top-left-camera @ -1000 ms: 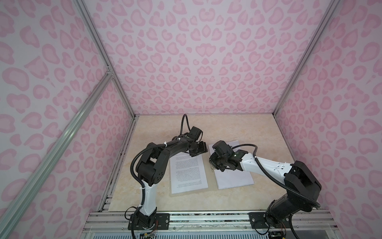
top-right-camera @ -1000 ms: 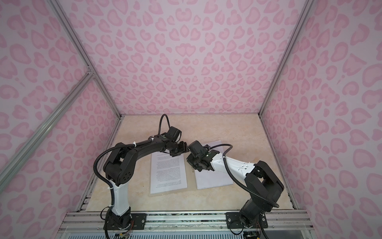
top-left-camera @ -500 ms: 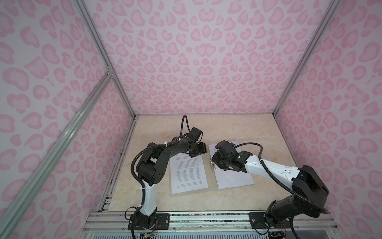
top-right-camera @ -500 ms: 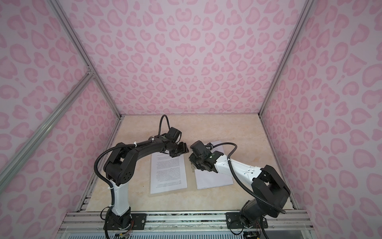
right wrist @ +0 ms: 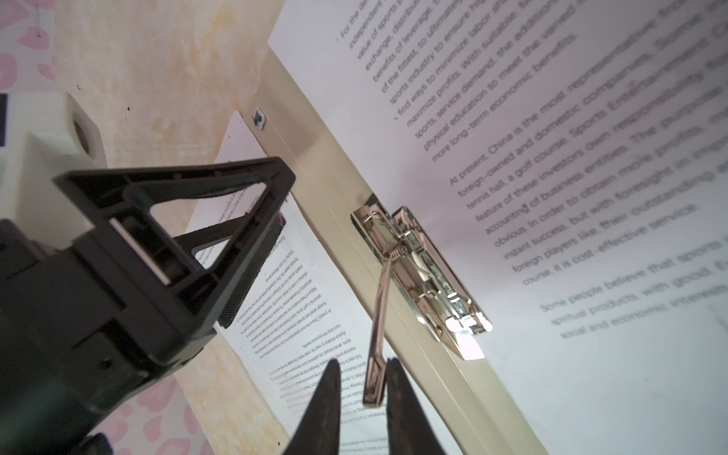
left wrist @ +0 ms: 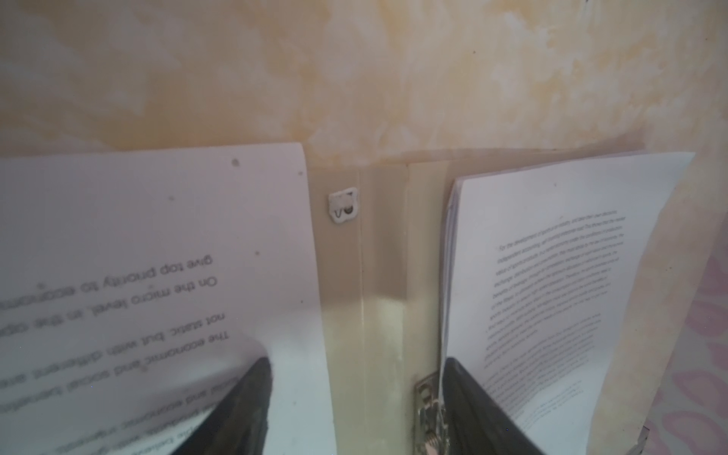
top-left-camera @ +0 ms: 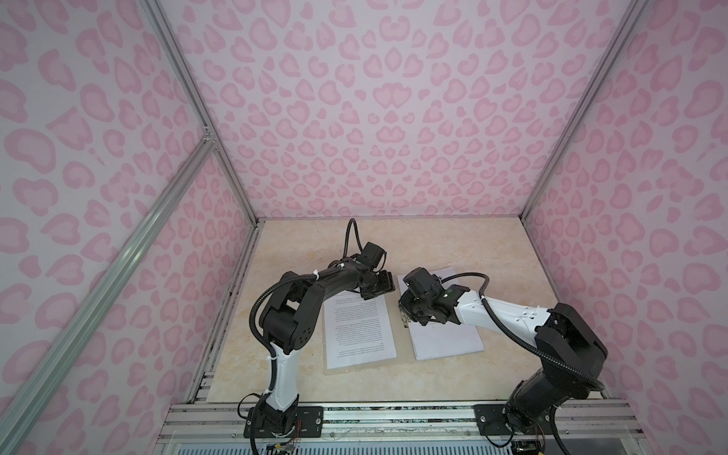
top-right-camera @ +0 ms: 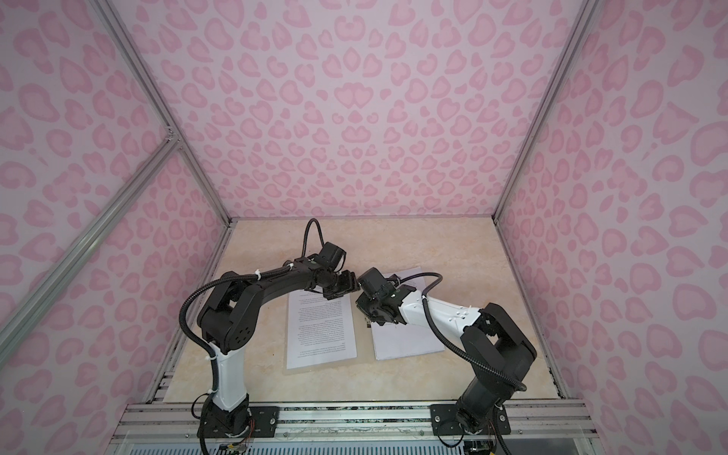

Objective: Put the files into the folder

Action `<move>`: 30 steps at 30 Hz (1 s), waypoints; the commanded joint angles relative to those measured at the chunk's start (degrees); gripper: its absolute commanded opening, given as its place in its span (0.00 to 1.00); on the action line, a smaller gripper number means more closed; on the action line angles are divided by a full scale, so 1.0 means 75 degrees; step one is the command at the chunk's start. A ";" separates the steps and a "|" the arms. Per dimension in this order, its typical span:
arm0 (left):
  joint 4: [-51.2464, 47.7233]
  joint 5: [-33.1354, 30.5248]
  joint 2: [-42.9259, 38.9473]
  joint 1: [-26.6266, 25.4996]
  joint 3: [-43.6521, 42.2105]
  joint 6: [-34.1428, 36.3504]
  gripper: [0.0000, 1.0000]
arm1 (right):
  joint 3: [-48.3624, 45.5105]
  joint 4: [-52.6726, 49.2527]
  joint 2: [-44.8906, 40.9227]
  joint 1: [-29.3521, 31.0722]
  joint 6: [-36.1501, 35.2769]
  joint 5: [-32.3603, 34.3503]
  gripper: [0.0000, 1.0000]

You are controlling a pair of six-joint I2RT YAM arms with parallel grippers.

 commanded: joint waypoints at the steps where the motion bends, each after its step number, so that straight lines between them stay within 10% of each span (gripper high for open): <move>1: -0.0044 -0.0032 0.0053 0.0005 -0.0015 -0.0069 0.70 | -0.0042 0.0115 0.0080 -0.0008 0.0072 -0.0102 0.21; 24: -0.0048 -0.0020 0.0141 0.0008 -0.0017 -0.0113 0.70 | -0.0445 0.0257 -0.0090 0.0018 0.0202 -0.0274 0.15; 30: -0.0125 -0.0163 0.0258 0.0042 0.0010 -0.0148 0.70 | -0.0793 0.0370 -0.0349 0.0017 0.0305 -0.0205 0.00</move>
